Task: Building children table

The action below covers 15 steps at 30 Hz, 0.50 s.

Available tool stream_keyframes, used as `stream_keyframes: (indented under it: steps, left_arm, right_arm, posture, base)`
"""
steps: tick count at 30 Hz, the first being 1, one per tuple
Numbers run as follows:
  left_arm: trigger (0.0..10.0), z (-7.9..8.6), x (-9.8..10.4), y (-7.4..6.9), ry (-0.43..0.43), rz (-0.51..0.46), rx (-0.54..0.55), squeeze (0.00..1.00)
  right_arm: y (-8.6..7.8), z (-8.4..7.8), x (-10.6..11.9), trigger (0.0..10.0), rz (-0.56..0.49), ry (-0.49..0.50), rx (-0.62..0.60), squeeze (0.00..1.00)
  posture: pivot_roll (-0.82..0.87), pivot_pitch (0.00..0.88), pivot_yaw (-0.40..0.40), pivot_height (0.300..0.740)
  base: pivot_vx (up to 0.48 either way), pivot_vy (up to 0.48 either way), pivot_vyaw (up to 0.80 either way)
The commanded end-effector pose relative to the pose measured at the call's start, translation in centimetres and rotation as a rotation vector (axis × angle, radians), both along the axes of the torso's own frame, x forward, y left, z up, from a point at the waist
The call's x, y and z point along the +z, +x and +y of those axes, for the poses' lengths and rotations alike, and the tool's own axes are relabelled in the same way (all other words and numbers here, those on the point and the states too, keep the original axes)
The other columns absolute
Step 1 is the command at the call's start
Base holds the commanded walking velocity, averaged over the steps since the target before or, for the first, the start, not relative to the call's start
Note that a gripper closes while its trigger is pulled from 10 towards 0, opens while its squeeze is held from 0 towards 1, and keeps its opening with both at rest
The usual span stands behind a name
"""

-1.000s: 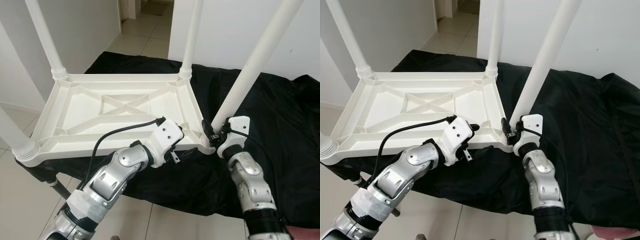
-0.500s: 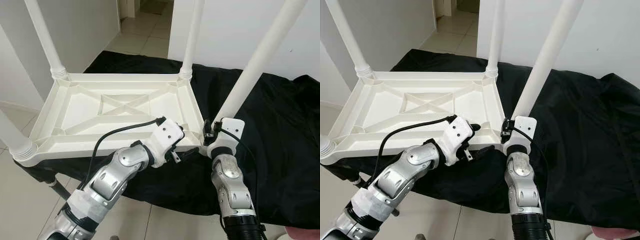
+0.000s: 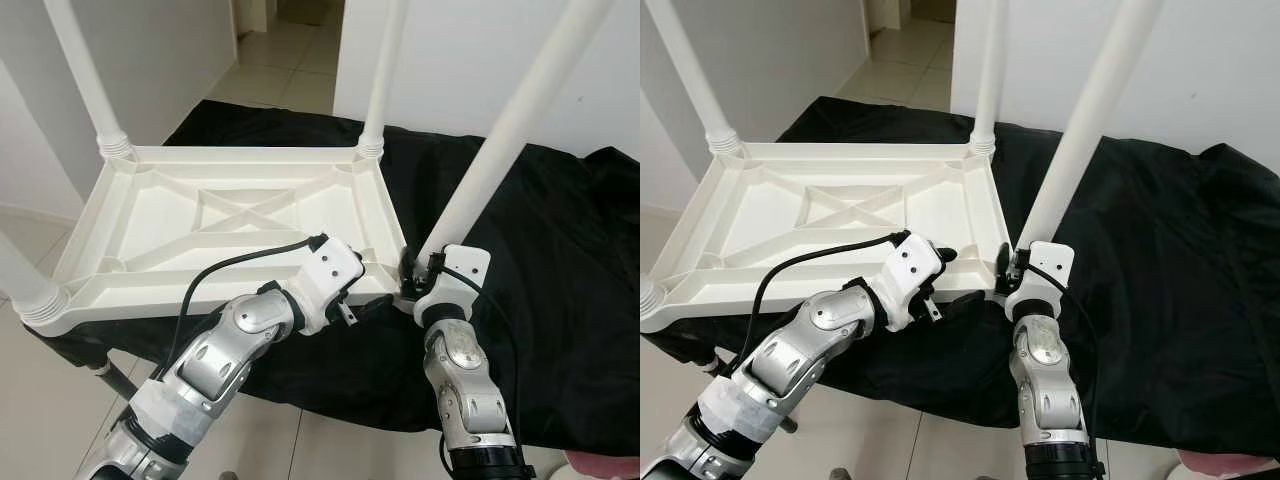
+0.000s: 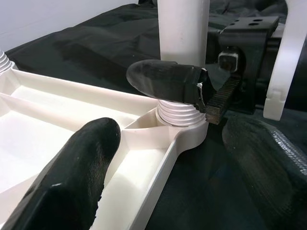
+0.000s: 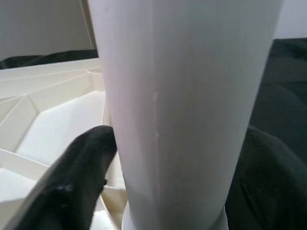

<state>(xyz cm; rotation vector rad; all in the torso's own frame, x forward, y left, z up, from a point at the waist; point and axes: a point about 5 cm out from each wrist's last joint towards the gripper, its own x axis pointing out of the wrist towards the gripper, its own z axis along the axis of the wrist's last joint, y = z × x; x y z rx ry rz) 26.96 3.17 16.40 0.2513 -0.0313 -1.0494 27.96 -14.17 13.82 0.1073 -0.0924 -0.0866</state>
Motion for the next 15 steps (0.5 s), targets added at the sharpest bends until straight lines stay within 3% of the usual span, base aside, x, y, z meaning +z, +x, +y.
stream_keyframes:
  steps: [1,5,6,15]
  left_arm:
    - [10.0,0.0,0.2,-0.3,0.01,0.005,-0.073,0.0]
    - [10.0,0.0,0.3,-0.3,0.011,0.001,-0.072,0.0]
    - [10.0,0.0,0.3,-0.3,0.012,0.002,-0.074,0.0]
    - [10.0,0.0,0.3,-0.3,0.026,0.0,-0.092,0.0]
  right_arm:
    - [0.1,-0.7,-0.2,10.0,-0.003,-0.018,0.015,1.0]
    - [0.1,-1.3,-0.2,10.0,-0.012,-0.02,0.053,1.0]
    - [0.0,-1.4,-0.2,10.0,-0.03,-0.017,0.104,0.0]
    - [0.2,-3.0,-0.1,10.0,-0.092,-0.057,0.332,0.0]
  posture:
    - [-0.05,0.0,-0.041,0.74]
    - [-0.05,0.0,-0.039,0.74]
    - [-0.05,0.0,-0.036,0.74]
    - [-0.05,0.0,-0.019,0.74]
  base:
    - [0.0,0.0,0.0]
    - [0.0,0.0,0.0]
    - [0.0,0.0,0.0]
    - [0.0,0.0,0.0]
